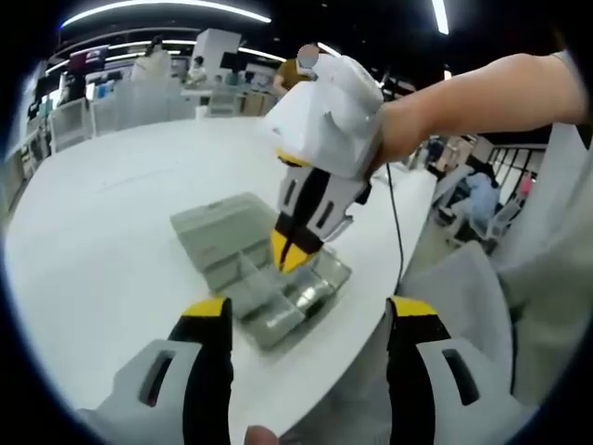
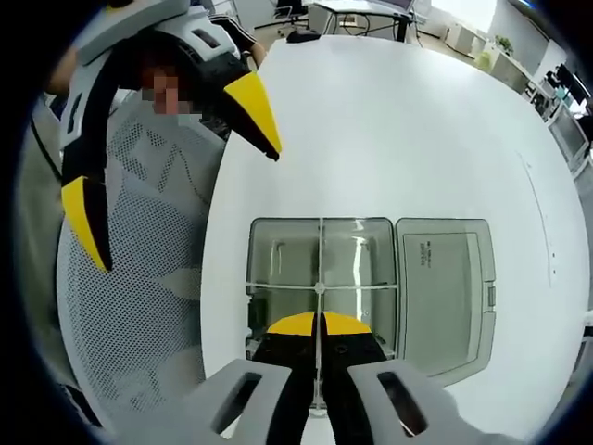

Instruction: Insert the divider into the dual guide fixture by aligning both edges with the guide slots and pushing it downward to the bottom, including one-sided entry, uneven engagement, binding, and posture correction.

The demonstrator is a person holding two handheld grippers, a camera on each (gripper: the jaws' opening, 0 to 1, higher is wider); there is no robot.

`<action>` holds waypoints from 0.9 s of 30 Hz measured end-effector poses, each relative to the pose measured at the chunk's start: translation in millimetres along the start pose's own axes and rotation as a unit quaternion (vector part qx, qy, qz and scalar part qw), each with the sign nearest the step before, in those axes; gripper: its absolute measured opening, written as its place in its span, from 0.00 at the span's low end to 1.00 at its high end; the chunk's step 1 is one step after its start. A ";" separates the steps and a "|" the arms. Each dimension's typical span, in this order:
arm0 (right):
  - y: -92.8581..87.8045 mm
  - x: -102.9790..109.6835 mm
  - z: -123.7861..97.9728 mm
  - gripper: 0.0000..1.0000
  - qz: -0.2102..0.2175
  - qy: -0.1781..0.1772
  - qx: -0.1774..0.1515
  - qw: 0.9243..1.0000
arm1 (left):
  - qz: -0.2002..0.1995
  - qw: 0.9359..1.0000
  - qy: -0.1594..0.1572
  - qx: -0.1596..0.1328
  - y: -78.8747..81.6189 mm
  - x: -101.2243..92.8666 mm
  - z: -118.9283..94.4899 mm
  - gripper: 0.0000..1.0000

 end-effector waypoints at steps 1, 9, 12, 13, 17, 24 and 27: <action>-0.3 -0.3 0.8 0.00 0.001 0.001 0.000 1.000 | 0.000 1.000 0.000 0.000 -0.2 0.2 0.1 0.66; -1.1 -0.8 5.9 0.00 -0.003 0.005 0.005 1.000 | -0.004 1.000 0.001 0.002 -2.2 1.6 0.7 0.66; -1.7 -2.1 8.0 0.00 -0.005 0.006 0.007 1.000 | -0.006 1.000 0.001 0.003 -2.9 2.1 0.6 0.66; -2.0 -2.3 8.9 0.00 -0.006 0.006 0.008 1.000 | -0.006 1.000 0.001 0.003 -3.1 2.3 0.5 0.66; -2.6 -3.4 11.0 0.00 -0.008 0.008 0.011 1.000 | -0.008 1.000 0.001 0.004 -3.8 2.8 0.8 0.66; -3.0 -4.8 12.7 0.00 -0.011 0.009 0.013 1.000 | -0.010 1.000 0.001 0.005 -5.1 3.7 1.8 0.66; -3.0 -5.2 13.7 0.00 -0.012 0.009 0.013 1.000 | -0.011 1.000 0.001 0.005 -5.1 3.7 1.9 0.66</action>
Point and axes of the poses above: the point that each gripper's makers call its tool centre point, and the gripper's own axes: z roughly forward along the fingers, x roughly to its left, y roughly out of its top, the point moved 5 cm from there along -z, roughly backward along the fingers, and after that the axes turned 11 degrees about y, right-handed, at the moved point
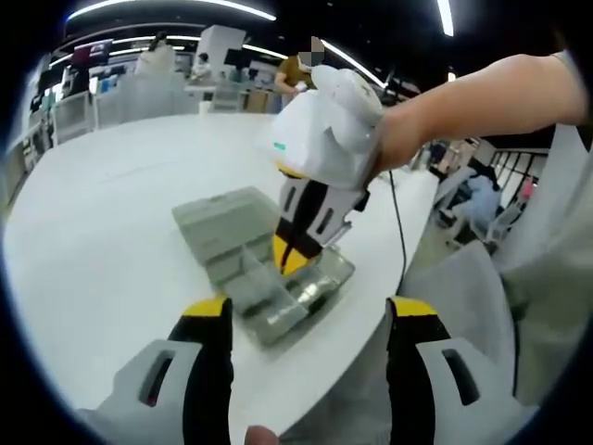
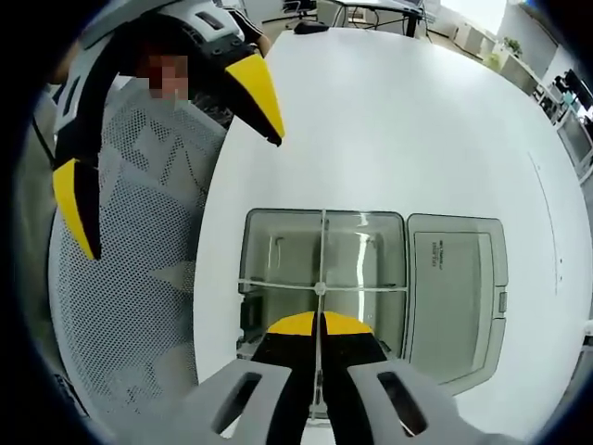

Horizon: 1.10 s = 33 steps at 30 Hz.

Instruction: Insert the divider into the dual guide fixture by aligning both edges with the guide slots and pushing it downward to the bottom, including one-sided entry, uneven engagement, binding, and posture correction.

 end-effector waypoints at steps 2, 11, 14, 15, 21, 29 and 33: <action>0.5 0.9 -0.4 0.00 0.003 0.000 -0.001 1.000 | 0.000 1.000 0.000 0.000 0.1 0.1 0.0 0.66; 0.2 0.4 0.7 0.00 0.001 -0.003 -0.002 1.000 | -0.001 1.000 -0.001 0.001 0.1 0.5 0.8 0.65; 0.2 1.0 1.2 0.00 0.002 -0.005 -0.002 1.000 | 0.000 1.000 -0.001 0.001 0.3 0.5 0.7 0.65; 0.2 1.2 1.6 0.00 0.002 -0.006 -0.002 1.000 | 0.000 1.000 -0.001 0.001 0.3 0.5 0.8 0.65; 0.9 2.3 2.1 0.00 0.003 -0.008 -0.001 1.000 | 0.002 1.000 -0.001 0.003 -0.9 0.5 0.6 0.65; 1.2 3.4 2.0 0.00 -0.001 -0.013 -0.001 1.000 | 0.005 1.000 0.000 0.007 -2.3 1.2 -0.5 0.66; 0.0 1.9 0.8 0.02 0.002 -0.025 -0.013 1.000 | 0.008 1.000 0.001 0.009 -2.9 1.2 -2.0 0.66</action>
Point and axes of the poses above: the point that each gripper's makers call its tool centre point, and the gripper's own axes: z roughly forward along the fingers, x roughly to its left, y roughly out of its top, the point moved 5 cm from there along -z, roughly backward along the fingers, and after that the axes turned 11 degrees about y, right-handed, at the moved point
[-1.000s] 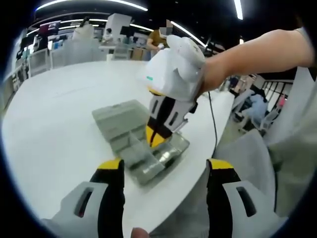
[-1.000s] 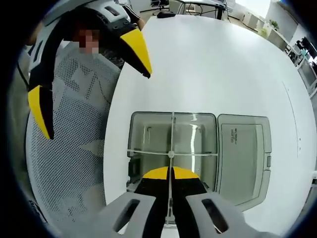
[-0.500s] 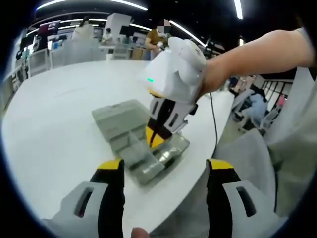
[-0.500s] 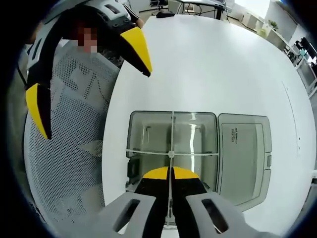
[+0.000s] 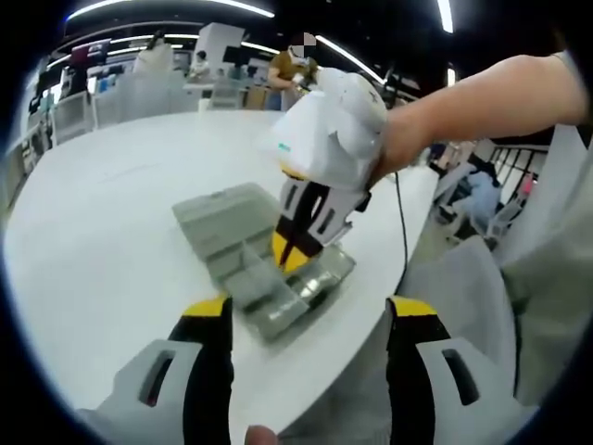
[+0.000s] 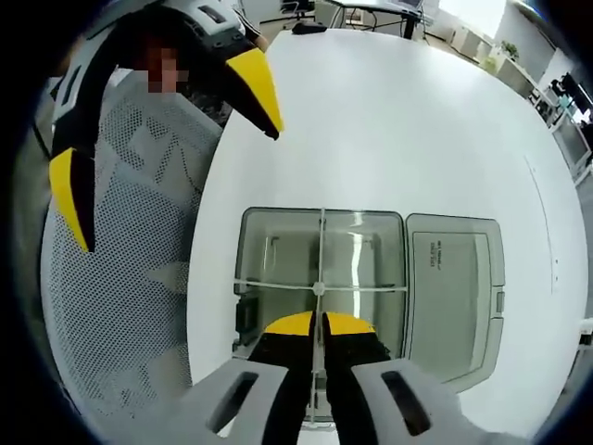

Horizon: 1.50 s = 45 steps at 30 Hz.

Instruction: Insert the divider into the dual guide fixture by aligning both edges with the guide slots and pushing it downward to the bottom, including one-sided entry, uneven engagement, binding, and posture correction.

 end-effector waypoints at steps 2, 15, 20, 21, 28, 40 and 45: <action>-2.9 1.1 -1.1 0.08 0.009 0.000 -0.007 1.000 | 0.001 1.000 0.001 0.002 -0.9 0.3 -0.9 0.66; -11.6 10.6 -18.9 0.23 0.052 -0.039 -0.112 0.992 | 0.015 1.000 0.003 0.010 -5.5 -1.9 -7.7 0.66; -19.0 17.7 -29.0 0.27 0.074 -0.061 -0.155 0.983 | 0.020 1.000 0.005 0.015 -9.3 -2.9 -13.1 0.66; -21.0 19.6 -30.8 0.28 0.075 -0.064 -0.156 0.983 | 0.021 1.000 0.006 0.015 -9.6 -3.0 -13.8 0.67; -30.7 29.9 -48.2 0.37 0.121 -0.105 -0.219 0.962 | 0.029 0.999 0.009 0.015 -10.4 -7.9 -19.5 0.68; -42.0 57.8 -76.5 0.57 0.210 -0.162 -0.328 0.907 | 0.036 0.999 0.031 0.015 -14.6 -12.5 -27.8 0.73; -49.1 68.7 -89.8 0.65 0.263 -0.180 -0.375 0.870 | 0.031 0.998 0.048 0.019 -18.1 -9.7 -32.0 0.78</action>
Point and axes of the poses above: the point that each gripper's makers call its tool centre point, and the gripper's own axes: z roughly forward along the fingers, x roughly to its left, y roughly out of its top, the point moved 5 cm from there along -z, roughly backward along the fingers, and after that the axes turned 11 degrees about y, right-handed, at the moved point
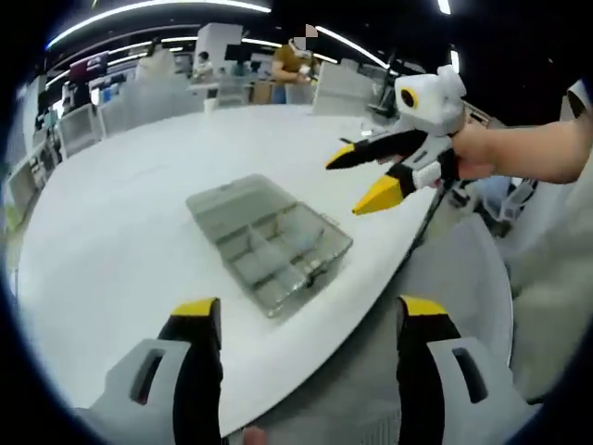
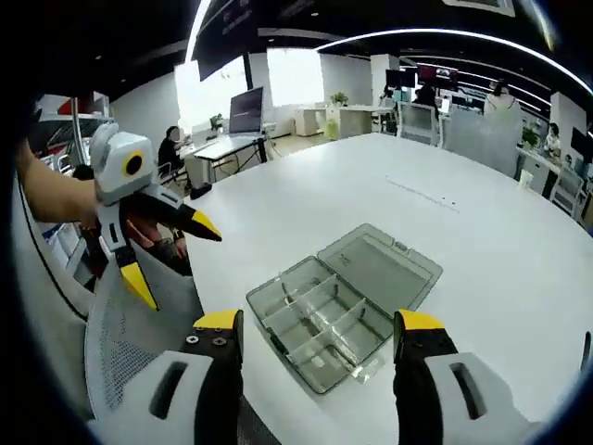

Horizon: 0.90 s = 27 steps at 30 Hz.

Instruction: Insert the divider into the dual guide fixture by aligning both edges with the guide slots and pushing it downward to the bottom, including one-sided entry, uneven engagement, binding, and posture correction.

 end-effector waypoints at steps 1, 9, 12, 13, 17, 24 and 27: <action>-0.4 0.5 -3.1 0.66 0.003 -0.005 -0.007 1.000 | -0.003 1.000 0.004 0.000 -0.6 0.6 -1.1 0.79; -18.4 13.0 -24.5 0.78 0.040 -0.034 -0.030 0.998 | -0.015 1.000 0.021 0.002 -5.9 0.7 -7.2 0.85; -25.7 18.8 -32.7 0.81 0.046 -0.049 -0.034 0.997 | -0.020 0.999 0.029 0.002 -8.0 0.7 -9.4 0.87; -26.8 20.3 -34.9 0.83 0.049 -0.052 -0.039 0.997 | -0.021 0.999 0.033 0.003 -8.6 1.3 -10.1 0.88; -35.1 24.3 -45.8 0.87 0.059 -0.068 -0.047 0.995 | -0.029 0.998 0.049 0.003 -10.5 4.2 -14.2 0.92; -47.7 32.6 -57.8 0.89 0.080 -0.081 -0.056 0.992 | -0.041 0.996 0.074 0.001 -12.3 6.4 -22.1 0.97; -50.5 36.4 -60.3 0.90 0.086 -0.086 -0.059 0.991 | -0.044 0.996 0.081 0.001 -14.9 6.2 -23.9 0.97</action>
Point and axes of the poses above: the point that each gripper's makers call its tool centre point, and the gripper's own axes: z roughly forward along the fingers, x roughly to its left, y roughly out of its top, the point moved 5 cm from there along -z, roughly backward along the fingers, and after that the axes turned 11 degrees about y, right-handed, at the moved point
